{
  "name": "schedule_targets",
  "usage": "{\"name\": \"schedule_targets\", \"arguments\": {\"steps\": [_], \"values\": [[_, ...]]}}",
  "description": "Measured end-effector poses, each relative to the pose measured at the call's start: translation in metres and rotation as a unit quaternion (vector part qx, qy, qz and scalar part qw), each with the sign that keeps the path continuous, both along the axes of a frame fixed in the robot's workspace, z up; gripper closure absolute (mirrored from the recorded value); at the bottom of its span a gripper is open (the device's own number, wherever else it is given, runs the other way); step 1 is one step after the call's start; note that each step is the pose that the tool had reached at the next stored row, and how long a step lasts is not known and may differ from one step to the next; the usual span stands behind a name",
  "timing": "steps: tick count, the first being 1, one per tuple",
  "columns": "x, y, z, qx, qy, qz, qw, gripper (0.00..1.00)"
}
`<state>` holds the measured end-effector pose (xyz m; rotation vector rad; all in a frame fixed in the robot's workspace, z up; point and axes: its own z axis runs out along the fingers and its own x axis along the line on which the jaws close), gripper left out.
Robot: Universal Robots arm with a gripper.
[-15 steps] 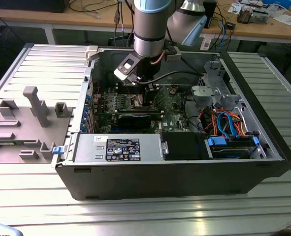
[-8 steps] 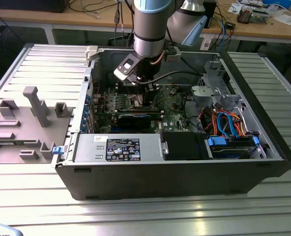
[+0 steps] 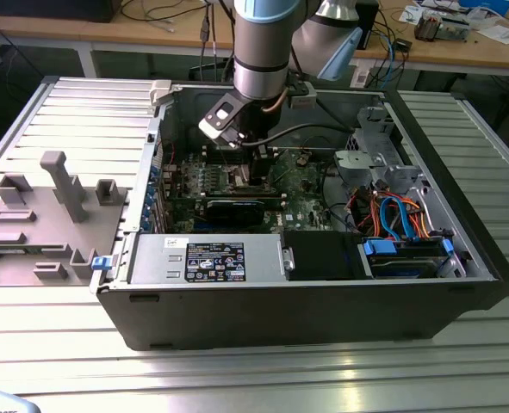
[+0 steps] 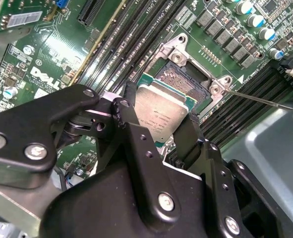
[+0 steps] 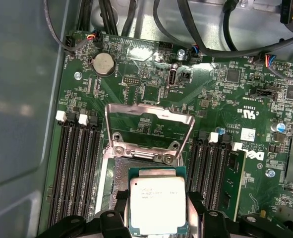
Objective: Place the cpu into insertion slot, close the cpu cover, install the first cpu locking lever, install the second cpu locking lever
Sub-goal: 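Place the cpu into insertion slot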
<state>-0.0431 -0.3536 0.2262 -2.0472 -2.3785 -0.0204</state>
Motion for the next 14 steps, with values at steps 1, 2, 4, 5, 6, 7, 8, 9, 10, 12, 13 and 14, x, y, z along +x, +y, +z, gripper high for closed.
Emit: {"name": "schedule_targets", "arguments": {"steps": [1, 2, 4, 5, 6, 7, 8, 9, 10, 12, 13, 14], "values": [[0.0000, 0.0002, -0.0002, 0.0000, 0.0000, -0.002, 1.00000, 0.45], [0.0000, 0.0002, -0.0003, -0.0002, 0.0001, -0.004, 0.99999, 0.45], [-0.0001, 0.0003, -0.0007, -0.0006, 0.0001, -0.010, 0.99995, 0.45], [-0.0001, 0.0003, -0.0008, -0.0007, 0.0001, -0.012, 0.99993, 0.45], [-0.0001, 0.0003, -0.0011, -0.0006, 0.0001, -0.014, 0.99989, 0.45], [-0.0001, 0.0004, -0.0012, -0.0006, 0.0001, -0.016, 0.99987, 0.45], [-0.0001, 0.0003, -0.0014, -0.0007, 0.0001, -0.019, 0.99983, 0.45], [-0.0001, 0.0003, -0.0016, -0.0006, 0.0001, -0.020, 0.99981, 0.45], [-0.0001, 0.0004, -0.0017, -0.0006, 0.0001, -0.021, 0.99978, 0.45], [-0.0001, 0.0004, -0.0019, -0.0006, 0.0001, -0.023, 0.99973, 0.45], [-0.0001, 0.0004, -0.0020, -0.0006, 0.0001, -0.024, 0.99971, 0.45], [-0.0001, 0.0004, -0.0022, -0.0006, 0.0001, -0.025, 0.99968, 0.45]]}}
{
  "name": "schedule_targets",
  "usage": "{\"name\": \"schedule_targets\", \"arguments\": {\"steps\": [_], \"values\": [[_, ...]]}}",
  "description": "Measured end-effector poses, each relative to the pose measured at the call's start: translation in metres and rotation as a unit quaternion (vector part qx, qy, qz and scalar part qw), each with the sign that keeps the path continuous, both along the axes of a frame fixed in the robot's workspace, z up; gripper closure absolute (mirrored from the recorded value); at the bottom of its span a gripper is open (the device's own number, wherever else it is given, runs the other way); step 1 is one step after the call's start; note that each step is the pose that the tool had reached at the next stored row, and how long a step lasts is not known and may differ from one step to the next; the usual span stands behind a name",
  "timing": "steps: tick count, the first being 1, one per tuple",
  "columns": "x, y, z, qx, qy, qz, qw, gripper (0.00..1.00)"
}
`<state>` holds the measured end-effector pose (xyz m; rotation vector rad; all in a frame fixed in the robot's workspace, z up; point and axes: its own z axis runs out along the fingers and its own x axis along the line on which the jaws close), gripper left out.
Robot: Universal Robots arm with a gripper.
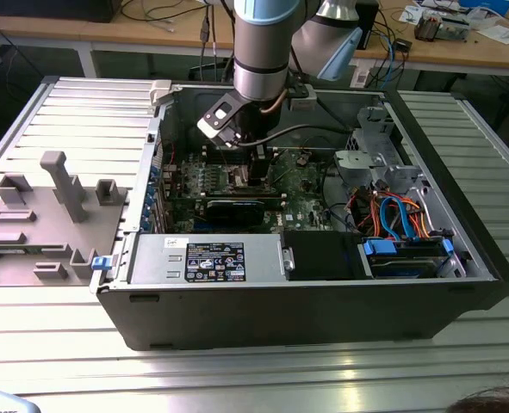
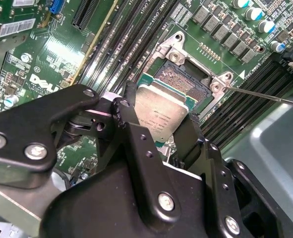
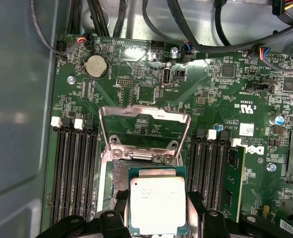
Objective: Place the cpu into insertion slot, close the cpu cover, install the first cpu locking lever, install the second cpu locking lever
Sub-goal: 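Place the cpu into insertion slot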
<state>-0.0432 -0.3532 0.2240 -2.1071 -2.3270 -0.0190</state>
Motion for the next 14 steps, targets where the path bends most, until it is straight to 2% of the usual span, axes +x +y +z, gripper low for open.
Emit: {"name": "schedule_targets", "arguments": {"steps": [14], "values": [[0.0000, 0.0000, -0.0010, 0.0000, 0.0000, -0.011, 0.99994, 0.45]]}}
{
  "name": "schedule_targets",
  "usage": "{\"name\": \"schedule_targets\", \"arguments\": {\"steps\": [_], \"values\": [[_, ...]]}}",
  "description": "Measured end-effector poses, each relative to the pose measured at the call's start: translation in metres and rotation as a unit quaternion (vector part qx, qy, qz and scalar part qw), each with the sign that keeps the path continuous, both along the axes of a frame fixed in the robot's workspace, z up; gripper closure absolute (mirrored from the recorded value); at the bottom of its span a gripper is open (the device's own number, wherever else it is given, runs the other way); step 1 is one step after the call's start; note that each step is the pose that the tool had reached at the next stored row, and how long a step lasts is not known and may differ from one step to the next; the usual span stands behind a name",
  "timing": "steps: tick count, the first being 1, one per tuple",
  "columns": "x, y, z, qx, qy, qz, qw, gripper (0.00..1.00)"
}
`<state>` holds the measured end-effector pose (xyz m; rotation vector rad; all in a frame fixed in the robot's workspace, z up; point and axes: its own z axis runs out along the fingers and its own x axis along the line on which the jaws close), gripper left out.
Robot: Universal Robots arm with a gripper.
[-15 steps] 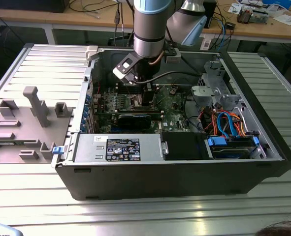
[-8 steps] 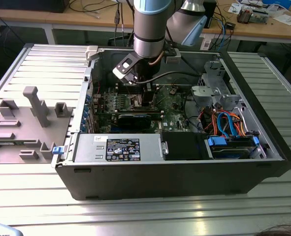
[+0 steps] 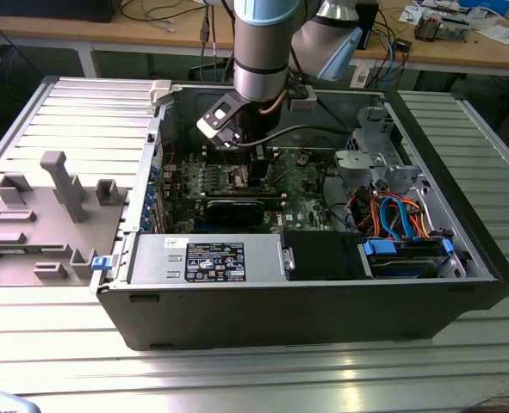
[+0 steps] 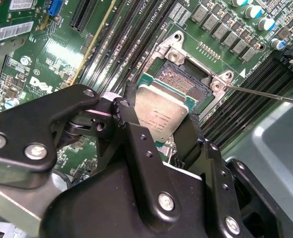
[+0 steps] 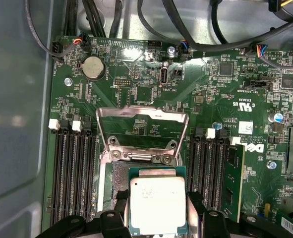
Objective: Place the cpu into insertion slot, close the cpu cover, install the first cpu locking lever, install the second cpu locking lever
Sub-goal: 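Place the cpu into insertion slot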
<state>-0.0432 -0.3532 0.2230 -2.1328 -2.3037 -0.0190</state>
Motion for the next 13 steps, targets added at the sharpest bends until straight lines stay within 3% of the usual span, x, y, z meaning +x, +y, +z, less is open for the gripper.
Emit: {"name": "schedule_targets", "arguments": {"steps": [13], "values": [[0.0000, 0.0001, -0.0007, 0.0000, 0.0000, -0.010, 0.99995, 0.45]]}}
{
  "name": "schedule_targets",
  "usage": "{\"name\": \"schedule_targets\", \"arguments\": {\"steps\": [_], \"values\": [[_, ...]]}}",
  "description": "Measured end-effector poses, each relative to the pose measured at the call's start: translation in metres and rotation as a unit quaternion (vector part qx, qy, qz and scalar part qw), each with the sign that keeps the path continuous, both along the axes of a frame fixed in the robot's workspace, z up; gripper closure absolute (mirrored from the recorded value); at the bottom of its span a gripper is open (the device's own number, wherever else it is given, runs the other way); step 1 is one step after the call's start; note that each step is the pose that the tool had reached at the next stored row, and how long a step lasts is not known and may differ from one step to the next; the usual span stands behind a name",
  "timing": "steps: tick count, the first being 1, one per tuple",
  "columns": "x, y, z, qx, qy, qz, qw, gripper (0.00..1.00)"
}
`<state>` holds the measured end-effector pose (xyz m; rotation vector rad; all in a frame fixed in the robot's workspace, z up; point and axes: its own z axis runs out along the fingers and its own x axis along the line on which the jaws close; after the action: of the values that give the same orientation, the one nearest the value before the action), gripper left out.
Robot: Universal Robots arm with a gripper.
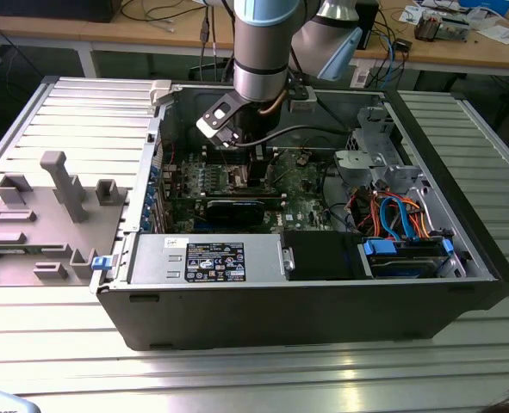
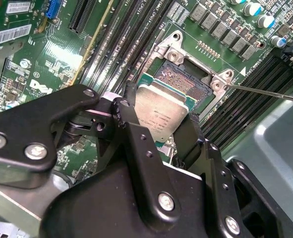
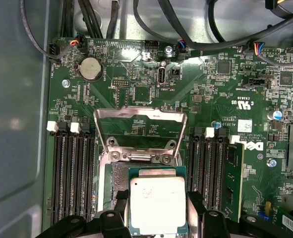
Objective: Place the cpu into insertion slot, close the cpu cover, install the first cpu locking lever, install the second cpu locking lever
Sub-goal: 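Place the cpu into insertion slot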
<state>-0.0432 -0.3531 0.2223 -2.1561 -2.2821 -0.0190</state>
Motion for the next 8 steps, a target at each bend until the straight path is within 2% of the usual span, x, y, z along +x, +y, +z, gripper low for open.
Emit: {"name": "schedule_targets", "arguments": {"steps": [8], "values": [[-0.0001, 0.0000, -0.0006, 0.0000, 0.0000, -0.006, 0.99998, 0.45]]}}
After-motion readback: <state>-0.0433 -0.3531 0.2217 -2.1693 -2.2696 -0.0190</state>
